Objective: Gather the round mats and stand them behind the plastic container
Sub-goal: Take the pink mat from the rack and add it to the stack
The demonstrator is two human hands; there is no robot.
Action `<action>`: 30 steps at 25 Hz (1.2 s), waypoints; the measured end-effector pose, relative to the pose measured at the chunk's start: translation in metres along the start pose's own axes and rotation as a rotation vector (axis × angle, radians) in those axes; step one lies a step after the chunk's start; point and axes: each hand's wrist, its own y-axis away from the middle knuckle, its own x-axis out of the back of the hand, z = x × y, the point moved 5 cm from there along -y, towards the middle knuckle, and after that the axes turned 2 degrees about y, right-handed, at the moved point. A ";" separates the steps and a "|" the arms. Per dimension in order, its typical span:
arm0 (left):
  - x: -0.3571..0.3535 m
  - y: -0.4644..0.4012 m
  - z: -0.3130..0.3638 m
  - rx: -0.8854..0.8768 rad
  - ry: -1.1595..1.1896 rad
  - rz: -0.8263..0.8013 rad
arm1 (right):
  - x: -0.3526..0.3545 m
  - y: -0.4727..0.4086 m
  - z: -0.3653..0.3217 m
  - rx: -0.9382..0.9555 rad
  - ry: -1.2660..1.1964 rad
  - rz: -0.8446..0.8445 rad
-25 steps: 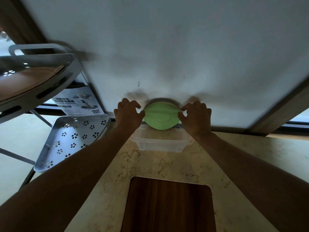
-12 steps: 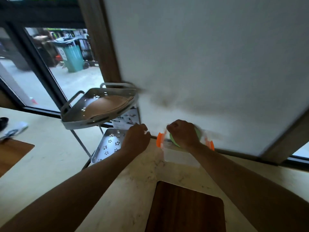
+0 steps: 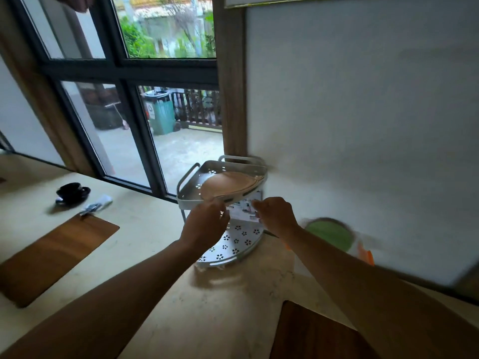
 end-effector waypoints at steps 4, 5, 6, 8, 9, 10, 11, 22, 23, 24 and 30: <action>0.015 -0.012 -0.017 0.003 -0.054 0.101 | -0.013 -0.014 -0.018 -0.188 -0.371 0.016; 0.015 -0.017 -0.022 0.017 -0.059 0.104 | -0.017 -0.017 -0.021 -0.256 -0.493 0.032; 0.012 -0.022 -0.025 0.035 -0.048 0.092 | -0.019 -0.022 -0.023 -0.303 -0.569 0.044; 0.004 -0.032 -0.032 0.066 0.008 0.052 | -0.021 -0.032 -0.027 -0.351 -0.642 0.076; -0.001 -0.036 -0.035 0.076 0.037 0.044 | -0.020 -0.038 -0.027 -0.376 -0.665 0.091; -0.004 -0.039 -0.036 0.081 0.066 0.047 | -0.020 -0.043 -0.025 -0.403 -0.682 0.098; -0.007 -0.041 -0.038 0.078 0.097 0.056 | -0.022 -0.047 -0.023 -0.427 -0.686 0.098; -0.016 -0.051 -0.035 0.006 0.156 0.065 | -0.022 -0.062 -0.029 -0.348 -0.474 0.127; -0.013 -0.052 -0.033 0.010 0.158 0.075 | -0.016 -0.063 -0.035 -0.291 -0.405 0.156; -0.011 -0.052 -0.031 0.013 0.158 0.086 | -0.009 -0.062 -0.042 -0.247 -0.370 0.194; 0.011 -0.044 0.001 -0.083 0.269 0.123 | 0.034 -0.041 -0.062 -0.028 -0.686 0.273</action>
